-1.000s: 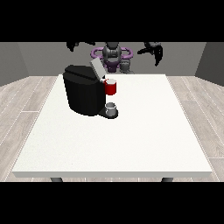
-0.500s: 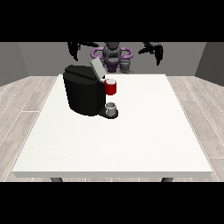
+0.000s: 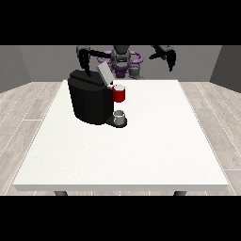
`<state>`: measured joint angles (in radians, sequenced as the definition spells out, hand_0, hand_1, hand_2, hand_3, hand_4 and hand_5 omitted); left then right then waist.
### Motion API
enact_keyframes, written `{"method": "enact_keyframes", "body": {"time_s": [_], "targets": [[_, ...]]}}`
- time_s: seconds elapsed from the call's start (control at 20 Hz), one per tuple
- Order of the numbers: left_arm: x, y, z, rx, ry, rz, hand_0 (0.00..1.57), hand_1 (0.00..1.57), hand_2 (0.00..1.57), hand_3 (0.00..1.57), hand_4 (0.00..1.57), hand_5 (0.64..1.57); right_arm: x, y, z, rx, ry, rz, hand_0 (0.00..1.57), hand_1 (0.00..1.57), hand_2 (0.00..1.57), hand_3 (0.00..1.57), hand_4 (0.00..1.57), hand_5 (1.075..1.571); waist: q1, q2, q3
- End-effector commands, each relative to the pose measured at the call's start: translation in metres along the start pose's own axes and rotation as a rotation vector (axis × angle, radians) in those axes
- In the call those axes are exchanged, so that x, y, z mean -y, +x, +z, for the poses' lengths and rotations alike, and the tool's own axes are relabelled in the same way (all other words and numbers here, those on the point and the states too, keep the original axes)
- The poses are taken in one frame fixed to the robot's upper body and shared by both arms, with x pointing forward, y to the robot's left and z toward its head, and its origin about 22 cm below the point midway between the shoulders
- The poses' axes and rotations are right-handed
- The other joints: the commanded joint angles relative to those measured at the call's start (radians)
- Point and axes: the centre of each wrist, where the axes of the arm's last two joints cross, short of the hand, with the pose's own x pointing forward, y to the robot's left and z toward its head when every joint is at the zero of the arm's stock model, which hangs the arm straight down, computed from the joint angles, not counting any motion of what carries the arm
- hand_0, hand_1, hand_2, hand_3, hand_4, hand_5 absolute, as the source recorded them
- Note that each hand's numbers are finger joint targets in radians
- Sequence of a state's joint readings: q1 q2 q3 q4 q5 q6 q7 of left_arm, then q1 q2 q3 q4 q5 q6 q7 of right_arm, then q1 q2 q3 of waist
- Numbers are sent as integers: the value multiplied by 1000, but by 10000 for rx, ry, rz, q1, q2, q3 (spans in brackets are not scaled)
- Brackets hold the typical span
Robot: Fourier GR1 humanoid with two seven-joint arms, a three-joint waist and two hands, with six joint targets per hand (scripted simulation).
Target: Insert the coffee pod into the coffee machine and close the lid
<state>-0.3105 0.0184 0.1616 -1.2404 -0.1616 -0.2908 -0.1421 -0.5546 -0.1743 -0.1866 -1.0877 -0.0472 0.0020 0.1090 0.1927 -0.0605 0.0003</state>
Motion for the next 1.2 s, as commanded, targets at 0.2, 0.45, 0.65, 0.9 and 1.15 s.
{"method": "enact_keyframes", "body": {"time_s": [0.2,0.45,0.65,0.9,1.15], "targets": [[-12,26,10,346,400,-50,0,0,0,0,362,1571,-24,7,-12,535,925,326,0,0,0,0,0,1571,-301,596,-2],[-30,18,32,291,654,-328,0,0,0,0,309,1571,-30,13,-16,543,1103,530,0,0,0,0,73,1571,-334,628,-3],[-14,30,17,390,1105,-539,0,0,0,0,299,1571,-46,27,-25,849,1165,359,0,0,0,0,129,1571,-399,1010,-2],[-30,16,25,679,980,-598,0,0,0,0,346,1571,-48,64,-36,1917,1501,1367,0,0,0,0,214,1571,-194,1618,-5],[-30,21,24,719,663,-759,0,0,0,0,363,1571,-67,82,-39,2258,1660,1717,0,0,0,0,103,1571,165,1597,-7]]}}
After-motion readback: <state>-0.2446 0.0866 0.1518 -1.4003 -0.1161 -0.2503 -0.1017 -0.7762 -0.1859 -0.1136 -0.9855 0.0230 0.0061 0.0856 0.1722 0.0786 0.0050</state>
